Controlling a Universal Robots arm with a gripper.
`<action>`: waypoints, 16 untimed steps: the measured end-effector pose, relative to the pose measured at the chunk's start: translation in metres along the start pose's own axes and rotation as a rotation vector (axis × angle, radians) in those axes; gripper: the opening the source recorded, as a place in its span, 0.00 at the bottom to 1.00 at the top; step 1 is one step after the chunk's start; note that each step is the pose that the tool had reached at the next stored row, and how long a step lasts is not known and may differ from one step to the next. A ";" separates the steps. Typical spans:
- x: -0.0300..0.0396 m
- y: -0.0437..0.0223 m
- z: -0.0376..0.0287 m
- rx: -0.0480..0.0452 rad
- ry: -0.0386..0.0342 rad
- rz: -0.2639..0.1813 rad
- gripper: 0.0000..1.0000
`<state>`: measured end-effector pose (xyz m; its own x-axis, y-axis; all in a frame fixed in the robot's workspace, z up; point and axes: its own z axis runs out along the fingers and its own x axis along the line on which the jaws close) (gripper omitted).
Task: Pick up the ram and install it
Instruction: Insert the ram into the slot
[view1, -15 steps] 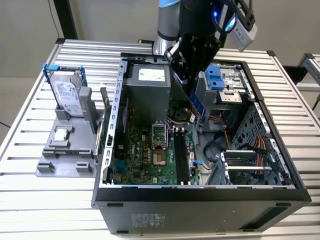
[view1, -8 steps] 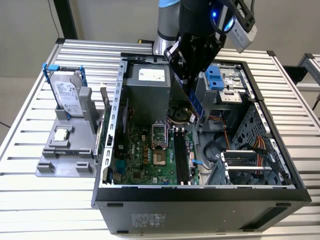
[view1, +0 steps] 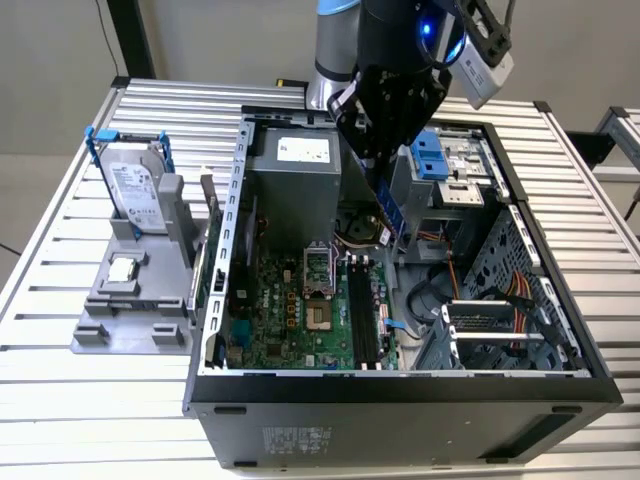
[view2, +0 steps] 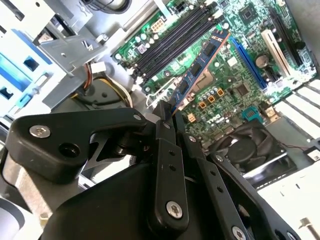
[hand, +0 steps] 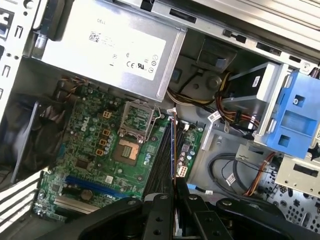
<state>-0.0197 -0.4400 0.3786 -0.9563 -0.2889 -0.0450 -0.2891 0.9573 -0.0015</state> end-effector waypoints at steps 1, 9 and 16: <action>0.0000 0.0000 0.0000 0.0005 0.0001 0.009 0.00; 0.0000 0.0000 0.0000 0.0057 0.0002 0.124 0.00; 0.0000 0.0000 0.0000 0.0085 0.0003 0.187 0.00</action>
<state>-0.0197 -0.4401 0.3786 -0.9933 -0.1063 -0.0450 -0.1063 0.9943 -0.0016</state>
